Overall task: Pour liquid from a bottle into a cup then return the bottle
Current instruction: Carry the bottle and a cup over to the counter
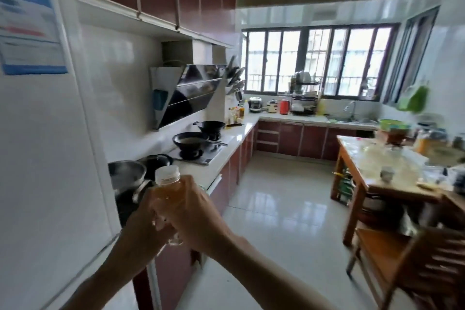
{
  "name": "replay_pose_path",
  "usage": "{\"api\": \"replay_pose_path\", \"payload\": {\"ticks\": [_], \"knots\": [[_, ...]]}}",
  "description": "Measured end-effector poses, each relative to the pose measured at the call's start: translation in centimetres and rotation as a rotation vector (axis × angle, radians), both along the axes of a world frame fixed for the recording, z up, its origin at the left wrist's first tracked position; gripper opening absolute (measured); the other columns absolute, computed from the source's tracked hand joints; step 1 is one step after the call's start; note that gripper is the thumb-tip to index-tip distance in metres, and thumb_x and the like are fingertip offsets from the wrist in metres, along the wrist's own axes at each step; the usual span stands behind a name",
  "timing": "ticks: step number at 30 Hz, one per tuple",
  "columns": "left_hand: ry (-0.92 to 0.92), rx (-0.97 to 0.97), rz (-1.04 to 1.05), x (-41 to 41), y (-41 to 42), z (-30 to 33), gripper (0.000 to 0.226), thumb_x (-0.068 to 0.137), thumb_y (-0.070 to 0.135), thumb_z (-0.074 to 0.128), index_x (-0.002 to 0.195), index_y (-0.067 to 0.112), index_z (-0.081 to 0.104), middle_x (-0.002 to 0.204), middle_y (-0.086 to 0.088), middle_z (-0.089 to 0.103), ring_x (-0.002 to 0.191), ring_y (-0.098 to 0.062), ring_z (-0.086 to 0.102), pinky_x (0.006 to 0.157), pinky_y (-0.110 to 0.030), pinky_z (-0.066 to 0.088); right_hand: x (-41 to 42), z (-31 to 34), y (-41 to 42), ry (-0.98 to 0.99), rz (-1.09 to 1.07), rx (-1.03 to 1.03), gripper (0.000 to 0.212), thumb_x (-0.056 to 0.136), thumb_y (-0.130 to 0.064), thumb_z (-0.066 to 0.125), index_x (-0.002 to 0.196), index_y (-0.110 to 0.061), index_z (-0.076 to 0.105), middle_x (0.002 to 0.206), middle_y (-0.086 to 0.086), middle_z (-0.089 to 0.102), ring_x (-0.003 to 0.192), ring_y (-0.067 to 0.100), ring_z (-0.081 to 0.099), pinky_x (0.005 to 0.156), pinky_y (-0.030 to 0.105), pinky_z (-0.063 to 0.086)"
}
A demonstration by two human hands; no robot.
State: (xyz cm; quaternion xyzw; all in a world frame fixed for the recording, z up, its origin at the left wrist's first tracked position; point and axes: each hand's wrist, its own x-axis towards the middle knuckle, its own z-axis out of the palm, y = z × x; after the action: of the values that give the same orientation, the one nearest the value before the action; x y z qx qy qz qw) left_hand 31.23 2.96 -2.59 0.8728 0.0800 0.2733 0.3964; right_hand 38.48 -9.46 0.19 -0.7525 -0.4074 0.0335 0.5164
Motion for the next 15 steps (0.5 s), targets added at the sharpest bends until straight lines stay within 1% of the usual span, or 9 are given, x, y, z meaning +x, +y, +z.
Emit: {"api": "replay_pose_path", "payload": {"ticks": [1, 2, 5, 7, 8, 9, 11, 13, 15], "knots": [[0.012, 0.008, -0.038, 2.6, -1.0, -0.9, 0.050, 0.075, 0.020, 0.081, 0.112, 0.038, 0.054, 0.099, 0.018, 0.068, 0.092, -0.005, 0.068, 0.084, -0.032, 0.056, 1.4, -0.3, -2.0, -0.001, -0.036, -0.028, 0.042, 0.084, -0.052, 0.062, 0.117, -0.028, 0.053, 0.104, -0.007, 0.068, 0.090, 0.014, 0.071, 0.073, 0.044, 0.063], [0.026, 0.037, -0.097, 5.3, -2.2, -1.8, 0.047, 0.076, 0.015, 0.080, 0.108, 0.039, 0.054, 0.099, 0.025, 0.065, 0.093, -0.001, 0.064, 0.085, -0.026, 0.053, 2.9, -0.5, -4.1, -0.017, -0.071, -0.043, 0.042, 0.084, -0.052, 0.063, 0.115, -0.025, 0.058, 0.103, -0.008, 0.068, 0.090, 0.013, 0.072, 0.073, 0.041, 0.064], [0.030, 0.081, -0.208, 12.8, -6.5, -3.8, 0.035, 0.071, 0.039, 0.073, 0.100, 0.042, 0.053, 0.095, 0.033, 0.063, 0.091, 0.008, 0.060, 0.075, -0.004, 0.043, 7.9, -1.0, -10.2, 0.024, -0.096, -0.127, 0.010, 0.092, -0.021, 0.072, 0.102, -0.021, 0.071, 0.100, 0.003, 0.074, 0.087, 0.013, 0.072, 0.077, 0.024, 0.061], [0.071, 0.061, -0.270, 18.1, -9.3, -5.5, 0.054, 0.063, 0.053, 0.069, 0.111, 0.032, 0.056, 0.098, 0.020, 0.066, 0.093, 0.000, 0.064, 0.074, -0.005, 0.044, 12.2, -2.4, -14.1, 0.078, -0.088, -0.162, 0.031, 0.097, -0.020, 0.066, 0.125, -0.008, 0.062, 0.122, 0.015, 0.069, 0.104, 0.018, 0.067, 0.086, 0.019, 0.056], [0.075, 0.035, -0.294, 20.6, -10.4, -6.2, 0.067, 0.062, 0.059, 0.070, 0.116, 0.023, 0.056, 0.100, 0.013, 0.067, 0.092, -0.006, 0.067, 0.076, -0.012, 0.049, 14.6, -3.4, -15.8, 0.073, -0.127, -0.203, 0.046, 0.098, -0.026, 0.065, 0.138, -0.007, 0.053, 0.135, 0.014, 0.062, 0.114, 0.019, 0.063, 0.093, 0.016, 0.052], [0.075, 0.014, -0.304, 22.2, -11.0, -6.7, 0.077, 0.062, 0.066, 0.070, 0.120, 0.018, 0.054, 0.102, 0.005, 0.068, 0.091, -0.012, 0.069, 0.077, -0.023, 0.054, 16.4, -4.3, -17.0, 0.055, -0.177, -0.263, 0.057, 0.098, -0.034, 0.063, 0.146, -0.010, 0.044, 0.145, 0.011, 0.055, 0.125, 0.018, 0.057, 0.096, 0.011, 0.046], [0.071, 0.001, -0.326, 27.7, -13.2, -8.1, 0.087, 0.061, 0.074, 0.065, 0.122, 0.013, 0.052, 0.099, -0.003, 0.069, 0.085, -0.017, 0.069, 0.074, -0.035, 0.055, 22.2, -7.0, -20.2, 0.020, -0.293, -0.346, 0.074, 0.096, -0.048, 0.062, 0.155, -0.017, 0.030, 0.158, 0.004, 0.042, 0.139, 0.017, 0.045, 0.107, 0.018, 0.041], [0.087, 0.013, -0.330, 31.9, -14.8, -8.4, 0.087, 0.062, 0.074, 0.061, 0.120, 0.010, 0.051, 0.098, -0.006, 0.068, 0.080, -0.017, 0.068, 0.070, -0.033, 0.055, 26.8, -8.9, -23.1, -0.050, -0.423, -0.398, 0.081, 0.094, -0.057, 0.058, 0.158, -0.021, 0.025, 0.161, 0.002, 0.037, 0.143, 0.018, 0.041, 0.114, 0.032, 0.041], [0.110, -0.002, -0.345, 36.1, -16.3, -8.9, 0.092, 0.061, 0.082, 0.058, 0.118, 0.010, 0.050, 0.097, -0.007, 0.067, 0.080, -0.017, 0.067, 0.067, -0.023, 0.054, 30.8, -10.5, -25.8, -0.047, -0.495, -0.427, 0.079, 0.094, -0.060, 0.056, 0.157, -0.022, 0.027, 0.160, 0.002, 0.038, 0.142, 0.017, 0.043, 0.112, 0.033, 0.043]]}}
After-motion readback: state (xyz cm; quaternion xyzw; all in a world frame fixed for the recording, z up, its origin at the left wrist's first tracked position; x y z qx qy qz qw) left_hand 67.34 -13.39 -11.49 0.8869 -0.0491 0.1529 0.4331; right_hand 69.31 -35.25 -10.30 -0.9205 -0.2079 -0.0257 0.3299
